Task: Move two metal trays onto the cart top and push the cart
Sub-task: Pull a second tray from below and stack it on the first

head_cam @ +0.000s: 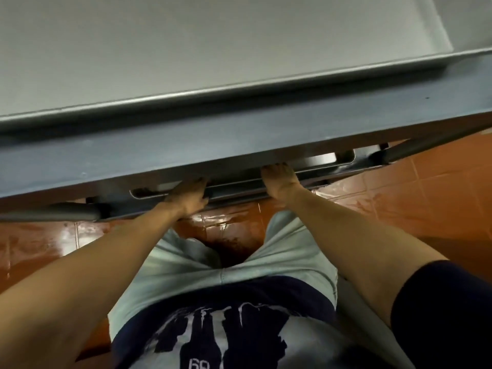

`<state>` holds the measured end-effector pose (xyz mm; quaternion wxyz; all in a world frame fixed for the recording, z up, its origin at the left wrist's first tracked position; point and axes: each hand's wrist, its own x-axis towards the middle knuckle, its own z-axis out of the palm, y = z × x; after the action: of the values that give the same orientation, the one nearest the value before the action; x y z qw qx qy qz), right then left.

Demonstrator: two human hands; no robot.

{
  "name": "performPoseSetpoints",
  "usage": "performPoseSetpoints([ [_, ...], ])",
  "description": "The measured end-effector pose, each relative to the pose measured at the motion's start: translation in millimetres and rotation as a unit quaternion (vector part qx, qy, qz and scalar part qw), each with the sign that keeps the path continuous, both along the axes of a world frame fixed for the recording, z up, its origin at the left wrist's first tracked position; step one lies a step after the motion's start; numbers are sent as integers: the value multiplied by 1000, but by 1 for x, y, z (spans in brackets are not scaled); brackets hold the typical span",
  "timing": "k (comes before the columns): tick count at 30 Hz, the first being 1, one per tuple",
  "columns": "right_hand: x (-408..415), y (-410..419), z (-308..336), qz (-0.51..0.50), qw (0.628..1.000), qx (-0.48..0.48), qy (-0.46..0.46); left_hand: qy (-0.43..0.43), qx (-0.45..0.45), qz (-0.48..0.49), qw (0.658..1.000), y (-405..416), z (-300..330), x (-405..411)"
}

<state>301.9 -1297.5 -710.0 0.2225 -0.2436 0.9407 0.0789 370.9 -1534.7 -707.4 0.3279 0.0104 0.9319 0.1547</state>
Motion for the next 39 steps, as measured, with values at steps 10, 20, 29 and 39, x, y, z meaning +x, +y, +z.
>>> performPoseSetpoints([
  [10,9,-2,2,13,999,-4,33,87,-59,-47,993,7,5,11],
  [20,77,1,132,57,996,-59,-30,78,-143,-88,983,2,136,77],
  [29,82,2,240,72,992,-95,-44,102,-134,-81,982,1,227,94],
  [39,81,-12,304,82,982,-140,-94,90,-40,-65,993,-35,298,90],
])
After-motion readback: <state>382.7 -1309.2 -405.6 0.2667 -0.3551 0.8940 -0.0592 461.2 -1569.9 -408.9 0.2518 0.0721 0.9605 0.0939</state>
